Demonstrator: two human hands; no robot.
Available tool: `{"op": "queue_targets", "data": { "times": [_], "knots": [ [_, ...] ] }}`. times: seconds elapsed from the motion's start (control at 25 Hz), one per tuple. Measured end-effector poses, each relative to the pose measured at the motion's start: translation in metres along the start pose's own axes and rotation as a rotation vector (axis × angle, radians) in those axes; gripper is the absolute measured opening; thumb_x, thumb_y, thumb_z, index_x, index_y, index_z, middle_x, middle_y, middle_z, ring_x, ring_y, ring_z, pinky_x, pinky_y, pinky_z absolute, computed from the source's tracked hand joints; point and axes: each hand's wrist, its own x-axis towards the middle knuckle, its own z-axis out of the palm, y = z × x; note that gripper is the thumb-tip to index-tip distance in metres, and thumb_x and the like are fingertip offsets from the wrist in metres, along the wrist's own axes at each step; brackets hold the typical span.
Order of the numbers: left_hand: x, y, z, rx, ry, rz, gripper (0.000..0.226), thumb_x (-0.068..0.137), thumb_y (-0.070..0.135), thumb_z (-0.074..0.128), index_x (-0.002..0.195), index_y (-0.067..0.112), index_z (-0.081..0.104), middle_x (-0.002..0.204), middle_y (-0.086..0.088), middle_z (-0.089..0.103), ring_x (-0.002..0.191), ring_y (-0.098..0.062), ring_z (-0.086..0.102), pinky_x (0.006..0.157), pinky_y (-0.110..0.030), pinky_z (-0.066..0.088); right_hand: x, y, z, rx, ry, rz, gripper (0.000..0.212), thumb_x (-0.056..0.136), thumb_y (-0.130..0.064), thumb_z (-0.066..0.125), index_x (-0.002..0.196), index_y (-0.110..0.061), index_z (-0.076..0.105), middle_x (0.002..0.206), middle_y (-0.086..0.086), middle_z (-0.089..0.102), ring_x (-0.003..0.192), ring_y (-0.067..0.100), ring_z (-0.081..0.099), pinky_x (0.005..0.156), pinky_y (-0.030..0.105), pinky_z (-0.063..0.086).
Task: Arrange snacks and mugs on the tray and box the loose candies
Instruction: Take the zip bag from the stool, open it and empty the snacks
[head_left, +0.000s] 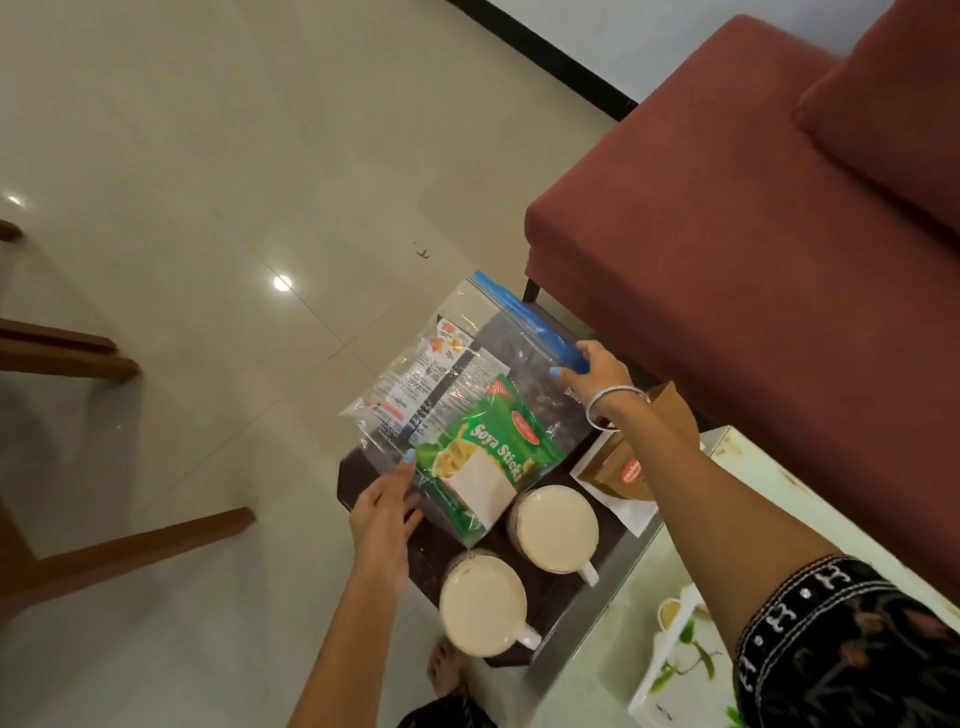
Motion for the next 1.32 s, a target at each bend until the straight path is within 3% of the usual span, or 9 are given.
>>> {"op": "queue_targets", "data": {
  "times": [0.16, 0.24, 0.4, 0.64, 0.76, 0.84, 0.92, 1.2, 1.32],
  "knots": [
    [0.012, -0.005, 0.009, 0.032, 0.013, -0.020, 0.041, 0.077, 0.024, 0.072, 0.113, 0.010, 0.058, 0.100, -0.006, 0.064, 0.093, -0.021, 0.058, 0.086, -0.036, 0.049, 0.023, 0.001, 0.003, -0.170, 0.043, 0.069, 0.059, 0.080, -0.042, 0.066, 0.128, -0.013, 0.047, 0.131, 0.012, 0.052, 0.124, 0.034, 0.044, 0.105, 0.050, 0.034],
    [0.013, -0.004, 0.011, 0.032, 0.017, -0.011, 0.033, 0.081, 0.018, 0.069, 0.111, 0.010, 0.060, 0.094, -0.003, 0.067, 0.089, -0.019, 0.061, 0.079, -0.033, 0.050, 0.026, -0.003, 0.000, -0.141, 0.002, 0.083, 0.045, 0.080, -0.039, 0.068, 0.114, -0.011, 0.059, 0.111, 0.013, 0.062, 0.115, 0.035, 0.052, 0.101, 0.052, 0.038],
    [0.014, 0.009, 0.020, -0.009, 0.059, 0.020, 0.017, 0.091, 0.010, 0.054, 0.107, 0.014, 0.056, 0.085, -0.001, 0.062, 0.077, -0.015, 0.059, 0.073, -0.029, 0.048, 0.009, -0.034, -0.018, -0.049, 0.048, -0.084, 0.027, 0.082, -0.029, 0.067, 0.101, -0.009, 0.069, 0.085, 0.010, 0.062, 0.084, 0.027, 0.057, 0.077, 0.034, 0.046],
    [-0.017, 0.048, 0.064, -0.027, 0.050, 0.090, 0.013, 0.091, 0.002, 0.047, 0.091, 0.010, 0.058, 0.072, -0.006, 0.055, 0.055, -0.009, 0.058, 0.048, -0.022, 0.049, -0.066, -0.077, -0.111, 0.016, 0.258, -0.268, 0.020, 0.084, -0.028, 0.062, 0.070, -0.016, 0.068, 0.063, 0.005, 0.057, 0.066, 0.022, 0.052, 0.064, 0.037, 0.047],
    [-0.053, 0.052, 0.104, 0.062, -0.004, 0.132, 0.027, 0.087, 0.002, 0.047, 0.108, -0.013, 0.055, 0.069, -0.026, 0.054, 0.057, -0.015, 0.065, 0.056, -0.021, 0.054, -0.122, -0.065, -0.164, 0.108, 0.346, -0.278, 0.025, 0.084, -0.029, 0.062, 0.075, -0.007, 0.070, 0.059, 0.010, 0.056, 0.059, 0.020, 0.050, 0.057, 0.033, 0.044],
    [-0.083, 0.044, 0.132, 0.136, -0.102, 0.131, 0.015, 0.086, 0.007, 0.050, 0.088, -0.001, 0.062, 0.063, -0.012, 0.053, 0.048, -0.012, 0.056, 0.046, -0.017, 0.047, -0.157, -0.047, -0.192, 0.228, 0.370, -0.271, 0.019, 0.080, -0.030, 0.064, 0.076, -0.014, 0.073, 0.066, 0.017, 0.067, 0.063, 0.022, 0.057, 0.065, 0.039, 0.052],
    [-0.118, 0.027, 0.157, 0.203, -0.179, 0.131, 0.012, 0.088, 0.014, 0.051, 0.083, 0.008, 0.060, 0.071, -0.008, 0.058, 0.056, -0.015, 0.058, 0.053, -0.021, 0.048, -0.189, -0.022, -0.216, 0.351, 0.373, -0.251, 0.014, 0.077, -0.031, 0.065, 0.074, -0.020, 0.073, 0.075, 0.021, 0.070, 0.066, 0.023, 0.059, 0.072, 0.048, 0.054],
    [-0.227, -0.055, 0.217, 0.424, -0.305, 0.144, 0.033, 0.090, 0.021, 0.045, 0.114, 0.001, 0.056, 0.110, -0.017, 0.060, 0.103, -0.032, 0.059, 0.092, -0.041, 0.048, -0.259, 0.077, -0.266, 0.670, 0.438, -0.161, 0.015, 0.068, -0.032, 0.068, 0.063, -0.019, 0.073, 0.074, 0.013, 0.063, 0.073, 0.025, 0.055, 0.079, 0.058, 0.050],
    [-0.281, -0.089, 0.234, 0.424, -0.347, 0.389, 0.015, 0.089, 0.017, 0.050, 0.098, 0.006, 0.056, 0.087, -0.011, 0.058, 0.089, -0.023, 0.055, 0.078, -0.038, 0.049, -0.293, 0.122, -0.283, 0.697, 0.526, -0.130, 0.019, 0.075, -0.024, 0.068, 0.074, -0.006, 0.072, 0.077, 0.012, 0.067, 0.074, 0.021, 0.056, 0.079, 0.047, 0.051]
  ]
}}
